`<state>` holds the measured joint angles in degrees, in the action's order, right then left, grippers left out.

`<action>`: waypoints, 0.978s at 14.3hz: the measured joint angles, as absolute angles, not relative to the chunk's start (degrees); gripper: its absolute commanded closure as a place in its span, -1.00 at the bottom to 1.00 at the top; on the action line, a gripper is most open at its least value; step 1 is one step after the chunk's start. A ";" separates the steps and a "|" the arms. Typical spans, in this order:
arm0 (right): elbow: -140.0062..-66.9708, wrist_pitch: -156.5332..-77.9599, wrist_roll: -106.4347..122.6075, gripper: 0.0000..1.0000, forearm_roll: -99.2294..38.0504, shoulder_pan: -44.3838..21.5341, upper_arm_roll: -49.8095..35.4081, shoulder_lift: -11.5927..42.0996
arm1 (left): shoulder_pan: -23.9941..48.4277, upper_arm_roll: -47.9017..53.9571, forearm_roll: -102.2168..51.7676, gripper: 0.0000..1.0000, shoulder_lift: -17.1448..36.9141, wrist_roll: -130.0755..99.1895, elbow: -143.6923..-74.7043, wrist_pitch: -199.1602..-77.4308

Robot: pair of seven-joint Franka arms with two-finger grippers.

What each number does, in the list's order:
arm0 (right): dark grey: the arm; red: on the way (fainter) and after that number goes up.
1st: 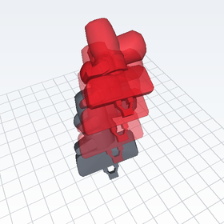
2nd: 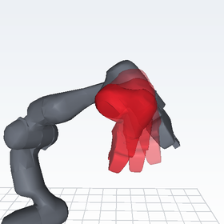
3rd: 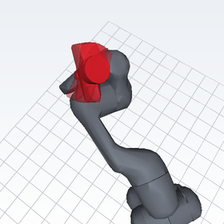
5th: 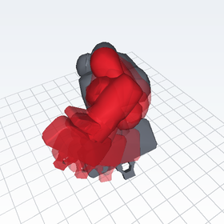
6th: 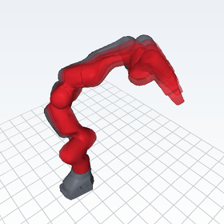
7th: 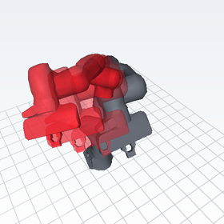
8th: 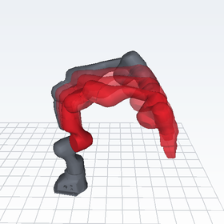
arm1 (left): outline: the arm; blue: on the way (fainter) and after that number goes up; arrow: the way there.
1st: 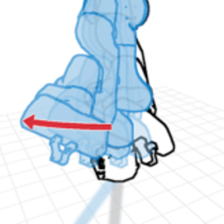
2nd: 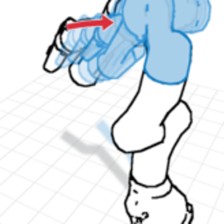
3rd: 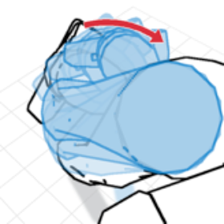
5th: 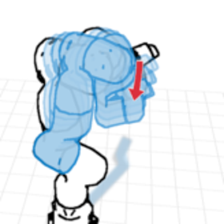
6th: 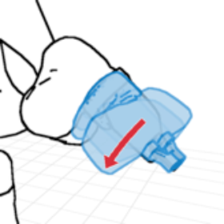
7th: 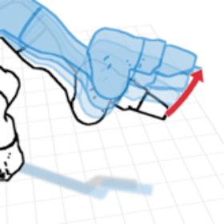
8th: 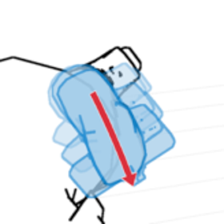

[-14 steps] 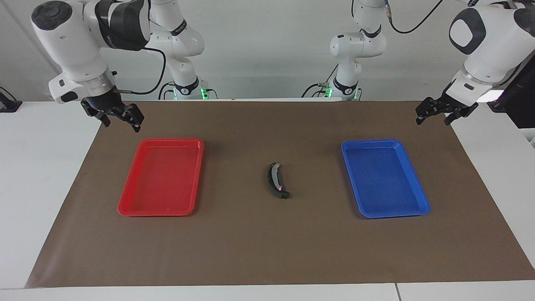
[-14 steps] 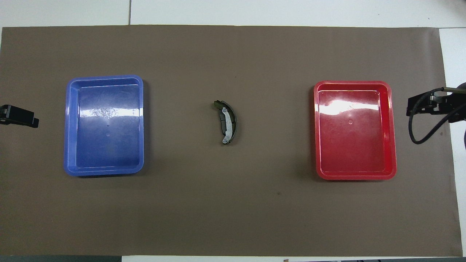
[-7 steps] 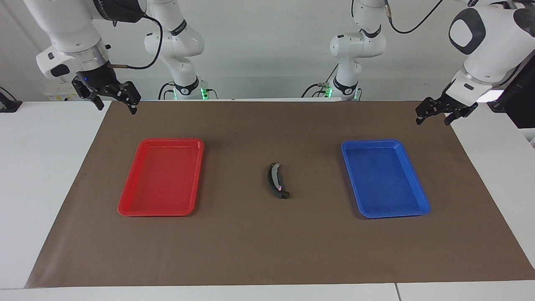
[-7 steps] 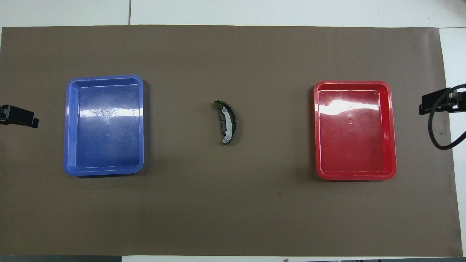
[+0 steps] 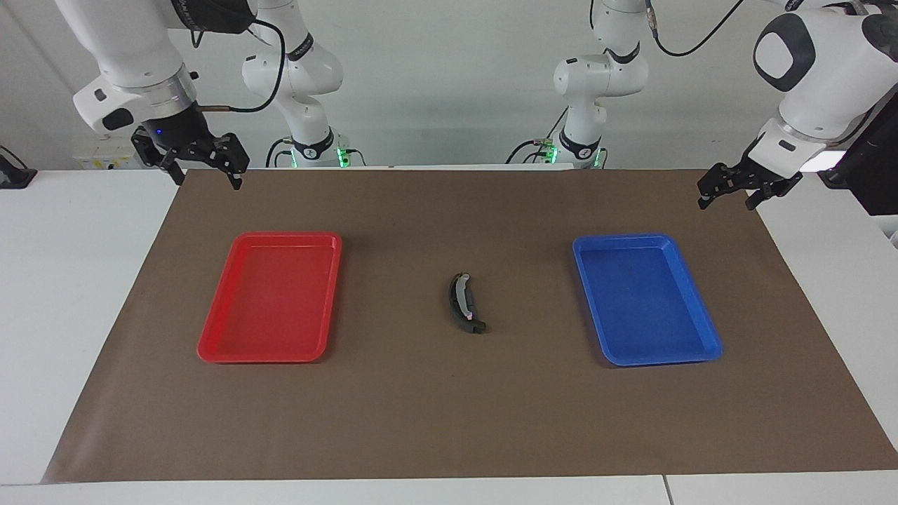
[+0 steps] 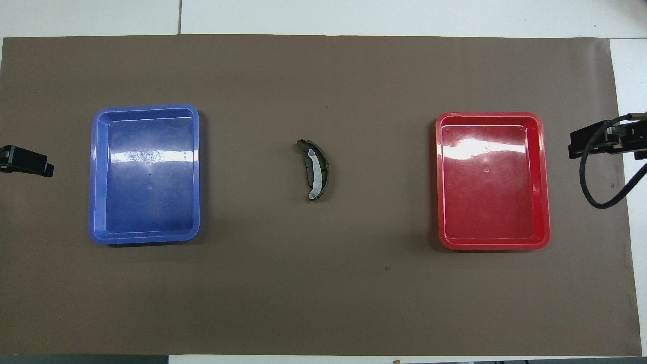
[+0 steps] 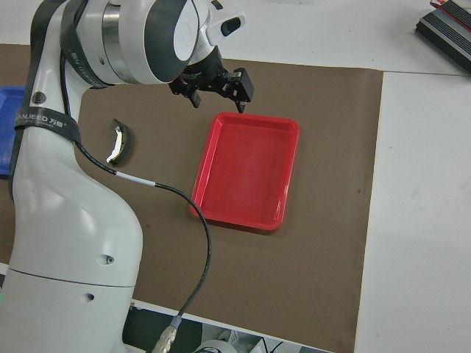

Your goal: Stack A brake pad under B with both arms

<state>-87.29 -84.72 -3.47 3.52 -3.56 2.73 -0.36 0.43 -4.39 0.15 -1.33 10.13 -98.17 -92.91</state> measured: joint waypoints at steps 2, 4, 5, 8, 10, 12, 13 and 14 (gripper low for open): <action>-87.16 -84.27 -2.61 -1.00 3.52 -3.52 2.75 -0.14 | 0.43 -4.39 0.15 -0.97 -1.33 10.13 -98.17 -92.91; -87.23 -83.53 -2.61 -1.00 3.50 -3.52 2.75 -0.17 | 0.43 -4.39 0.15 -0.97 -1.33 10.13 -98.17 -92.91; -87.47 -83.39 -2.60 -1.00 3.21 -3.48 2.76 -0.26 | 0.43 -4.39 0.15 -0.97 -1.33 10.13 -98.17 -92.91; -87.84 -83.37 -2.61 -1.00 1.82 -3.36 2.87 -0.46 | 0.43 -4.39 0.15 -0.97 -1.33 10.13 -98.17 -92.91; -88.11 -83.38 -2.60 -1.00 1.46 -3.36 2.90 -0.56 | 0.43 -4.39 0.15 -0.97 -1.33 10.13 -98.17 -92.91; -88.85 -83.86 -2.60 -1.00 1.45 -3.34 2.99 -0.82 | 0.43 -4.39 0.15 -0.97 -1.33 10.13 -98.17 -92.91; -89.17 -84.27 -2.60 -1.00 1.45 -3.32 3.07 -0.96 | 0.43 -4.39 0.15 -0.97 -1.33 10.13 -98.17 -92.91; -89.45 -84.51 -2.60 -1.00 1.45 -3.32 3.13 -1.09 | 0.43 -4.39 0.15 -0.97 -1.33 10.13 -98.17 -92.91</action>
